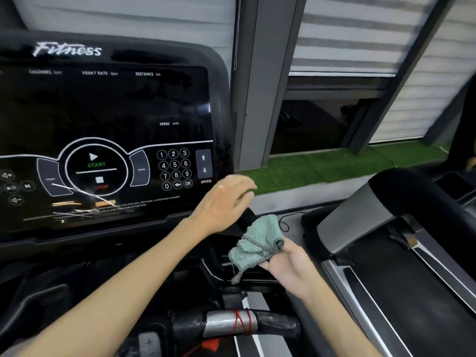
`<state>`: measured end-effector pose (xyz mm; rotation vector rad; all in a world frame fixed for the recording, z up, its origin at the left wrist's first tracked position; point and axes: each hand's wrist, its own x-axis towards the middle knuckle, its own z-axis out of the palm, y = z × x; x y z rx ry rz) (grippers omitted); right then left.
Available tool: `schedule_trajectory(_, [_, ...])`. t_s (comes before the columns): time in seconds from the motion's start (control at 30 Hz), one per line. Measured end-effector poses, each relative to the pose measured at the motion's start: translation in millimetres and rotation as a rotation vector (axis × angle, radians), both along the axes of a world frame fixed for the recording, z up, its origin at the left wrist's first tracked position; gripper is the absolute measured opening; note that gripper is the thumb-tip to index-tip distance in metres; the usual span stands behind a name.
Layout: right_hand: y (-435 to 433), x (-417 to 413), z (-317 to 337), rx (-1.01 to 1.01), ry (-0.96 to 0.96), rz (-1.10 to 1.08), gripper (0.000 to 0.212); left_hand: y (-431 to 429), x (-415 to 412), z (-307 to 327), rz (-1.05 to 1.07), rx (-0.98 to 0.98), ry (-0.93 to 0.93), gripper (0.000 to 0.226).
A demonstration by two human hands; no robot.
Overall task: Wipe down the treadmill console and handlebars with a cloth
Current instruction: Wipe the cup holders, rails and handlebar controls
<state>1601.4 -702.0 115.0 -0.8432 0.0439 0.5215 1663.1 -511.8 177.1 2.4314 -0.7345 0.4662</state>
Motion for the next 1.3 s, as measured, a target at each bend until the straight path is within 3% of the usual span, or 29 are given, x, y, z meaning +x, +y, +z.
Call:
schedule_trajectory(0.1, [13.5,0.8,24.8,0.055,-0.008,-0.006,0.048,-1.7,-26.8,0.6,-0.041,-0.230,0.400,0.026])
schedule_trajectory(0.13, [17.6,-0.2,32.0,0.049,-0.018,-0.006,0.040,-1.4,-32.2,-1.4,-0.028,-0.280,0.452,0.027])
schedule_trajectory(0.23, [24.8,-4.9,46.6,-0.015,-0.037,0.034,0.047,1.8,-40.2,-6.4,0.067,-0.398,0.539,0.038])
schedule_trajectory(0.3, [27.1,-8.3,52.6,-0.029,-0.033,0.039,0.052,4.9,-43.0,-8.8,0.099,-0.437,0.564,0.037])
schedule_trajectory(0.4, [26.0,-17.0,59.0,-0.028,-0.074,0.058,0.062,7.6,-51.3,-8.4,0.113,-0.496,0.556,0.017])
schedule_trajectory(0.6, [14.1,-34.3,64.5,-0.407,-0.300,0.055,0.038,4.5,-76.0,1.9,0.100,-0.415,0.521,0.010])
schedule_trajectory(0.7, [4.0,-38.6,66.5,-0.470,-0.314,0.069,0.033,0.2,-87.0,3.3,0.077,-0.381,0.521,0.012])
schedule_trajectory(0.97, [-43.5,-61.9,54.6,-0.281,-0.299,0.011,0.032,-37.6,-118.9,-8.2,0.079,-0.358,0.664,0.020])
schedule_trajectory(1.1, [-63.8,-75.9,42.8,-0.232,-0.278,0.059,0.029,-59.2,-138.6,-12.7,0.118,-0.532,0.717,0.007])
schedule_trajectory(1.2, [-68.7,-86.7,34.6,-0.226,-0.264,0.116,0.030,-67.9,-153.7,-18.2,0.159,-0.646,0.765,0.022])
schedule_trajectory(1.3, [-70.0,-100.8,32.9,-0.175,-0.260,0.169,0.029,-70.9,-172.2,-17.8,0.186,-0.745,0.787,0.021])
